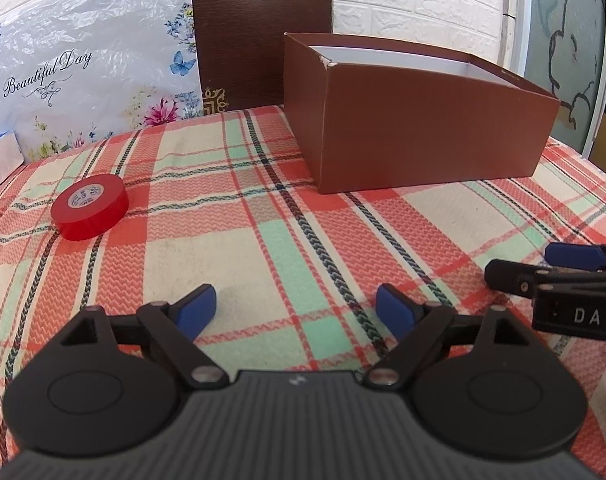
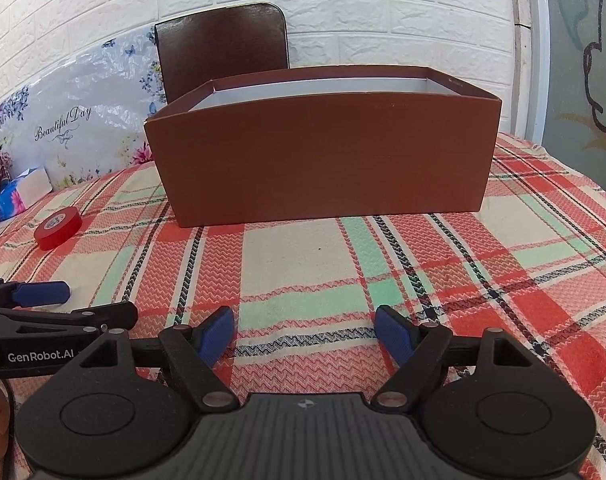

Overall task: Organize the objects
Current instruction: 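Move the right gripper toward the red tape roll, then grasp the red tape roll with the right gripper and lift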

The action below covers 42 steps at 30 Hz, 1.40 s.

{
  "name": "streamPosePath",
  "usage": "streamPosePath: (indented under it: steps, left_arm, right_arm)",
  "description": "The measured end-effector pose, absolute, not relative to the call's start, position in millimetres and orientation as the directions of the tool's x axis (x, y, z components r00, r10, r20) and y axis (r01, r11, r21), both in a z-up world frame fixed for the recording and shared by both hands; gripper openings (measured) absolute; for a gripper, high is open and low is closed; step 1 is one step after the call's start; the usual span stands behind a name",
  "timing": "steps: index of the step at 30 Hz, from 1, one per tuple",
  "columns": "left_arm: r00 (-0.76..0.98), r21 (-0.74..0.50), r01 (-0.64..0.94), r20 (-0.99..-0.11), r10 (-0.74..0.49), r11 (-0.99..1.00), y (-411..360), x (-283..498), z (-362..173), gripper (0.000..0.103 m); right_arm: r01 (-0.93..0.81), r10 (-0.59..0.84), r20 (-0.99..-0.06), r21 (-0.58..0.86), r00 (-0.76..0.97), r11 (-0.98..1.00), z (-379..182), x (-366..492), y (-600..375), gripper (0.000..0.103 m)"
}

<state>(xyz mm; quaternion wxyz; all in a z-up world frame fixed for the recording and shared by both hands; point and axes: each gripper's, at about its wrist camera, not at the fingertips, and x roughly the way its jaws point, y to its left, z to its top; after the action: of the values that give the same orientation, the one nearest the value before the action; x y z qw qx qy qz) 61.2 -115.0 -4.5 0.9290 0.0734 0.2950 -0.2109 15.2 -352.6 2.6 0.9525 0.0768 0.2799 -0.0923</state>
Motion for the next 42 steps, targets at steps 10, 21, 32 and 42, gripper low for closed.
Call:
streamPosePath:
  steps: [10, 21, 32, 42]
  left_arm:
    - [0.738, 0.029, 0.423, -0.591, -0.325, 0.906, -108.1, 62.9, -4.2, 0.090]
    - [0.821, 0.037, -0.029, -0.569, 0.045, 0.999, 55.3, 98.8, -0.8, 0.090]
    - [0.834, -0.129, -0.162, -0.548, 0.066, 0.978, 109.8, 107.5, -7.4, 0.093]
    - [0.835, -0.151, -0.169, -0.547, 0.061, 0.974, 113.1, 109.4, -8.2, 0.094]
  right_arm:
    - [0.211, -0.138, -0.553, 0.070, 0.822, 0.975, 2.4, 17.2, -347.6, 0.081]
    - [-0.099, 0.077, -0.584, -0.006, 0.808, 0.995, 3.5, 54.9, -270.1, 0.081]
    - [-0.297, 0.208, -0.556, -0.074, 0.805, 0.952, 3.4, 201.1, -142.8, 0.088]
    - [-0.327, 0.237, -0.553, -0.069, 0.799, 0.942, 5.8, 205.4, -133.2, 0.072]
